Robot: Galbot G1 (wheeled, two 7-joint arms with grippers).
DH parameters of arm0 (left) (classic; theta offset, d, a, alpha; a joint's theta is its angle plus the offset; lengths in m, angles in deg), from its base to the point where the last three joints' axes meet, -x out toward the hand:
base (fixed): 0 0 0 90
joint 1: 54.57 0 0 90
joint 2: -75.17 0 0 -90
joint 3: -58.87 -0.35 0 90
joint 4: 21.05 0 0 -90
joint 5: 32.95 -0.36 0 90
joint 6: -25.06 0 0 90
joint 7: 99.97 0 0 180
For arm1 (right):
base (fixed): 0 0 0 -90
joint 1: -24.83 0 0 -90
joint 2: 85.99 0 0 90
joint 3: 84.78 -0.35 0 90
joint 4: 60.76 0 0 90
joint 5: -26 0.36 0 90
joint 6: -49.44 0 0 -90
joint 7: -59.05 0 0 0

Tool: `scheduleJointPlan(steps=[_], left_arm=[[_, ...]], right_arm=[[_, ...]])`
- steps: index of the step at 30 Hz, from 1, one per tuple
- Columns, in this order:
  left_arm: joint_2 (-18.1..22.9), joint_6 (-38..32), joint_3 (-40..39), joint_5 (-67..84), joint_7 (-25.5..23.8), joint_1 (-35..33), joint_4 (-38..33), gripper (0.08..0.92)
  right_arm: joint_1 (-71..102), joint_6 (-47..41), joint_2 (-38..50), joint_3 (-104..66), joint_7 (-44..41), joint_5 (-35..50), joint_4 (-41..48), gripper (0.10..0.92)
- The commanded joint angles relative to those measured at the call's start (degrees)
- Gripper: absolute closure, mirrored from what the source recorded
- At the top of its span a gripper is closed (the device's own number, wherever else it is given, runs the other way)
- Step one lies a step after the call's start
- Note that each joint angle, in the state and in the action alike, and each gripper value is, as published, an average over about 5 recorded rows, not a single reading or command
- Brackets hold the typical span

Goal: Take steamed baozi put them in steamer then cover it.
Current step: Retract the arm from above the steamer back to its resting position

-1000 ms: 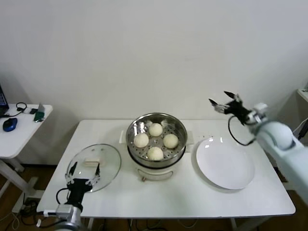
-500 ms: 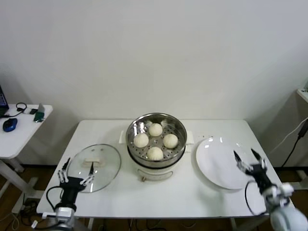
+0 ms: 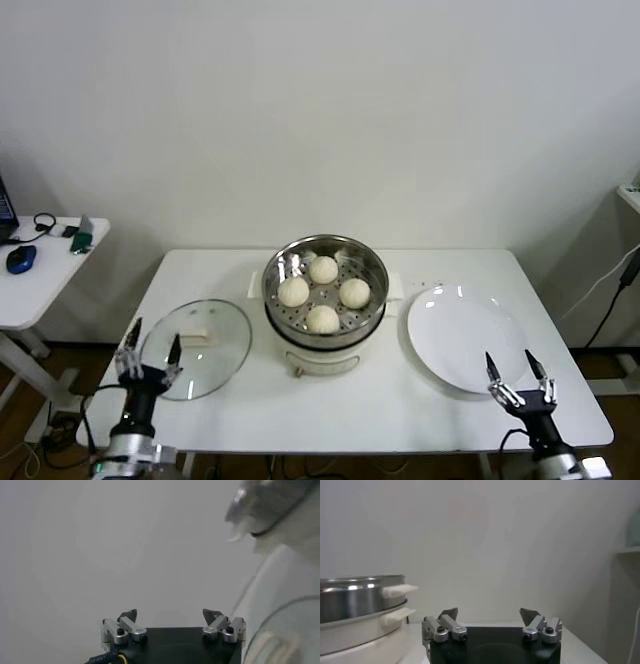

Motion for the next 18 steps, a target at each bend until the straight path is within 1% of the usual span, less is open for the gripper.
scheduleJointPlan(steps=[1,9,15,18], left_arm=[[1.0,1.2,-1.1,-27.8,5.1,4.2,12.2,0.177],[0.8,2.7,-2.8,-26.7,2.4,8.5,17.2,0.177],[0.9,3.2,-2.8,-26.1,2.1,12.2,21.7,0.177],[0.9,3.3,-2.7,-25.7,2.0,13.3,22.0,0.177]], right_arm=[[2.9,1.3,-3.0,-0.7,1.7,-1.9,-4.4,0.203],[3.4,-0.8,-2.6,-0.5,2.3,-1.2,-6.8,0.203],[3.5,-1.1,-2.9,-0.5,2.5,-1.2,-7.6,0.203],[3.7,-0.7,-3.2,-0.2,2.4,-1.3,-7.4,0.203]])
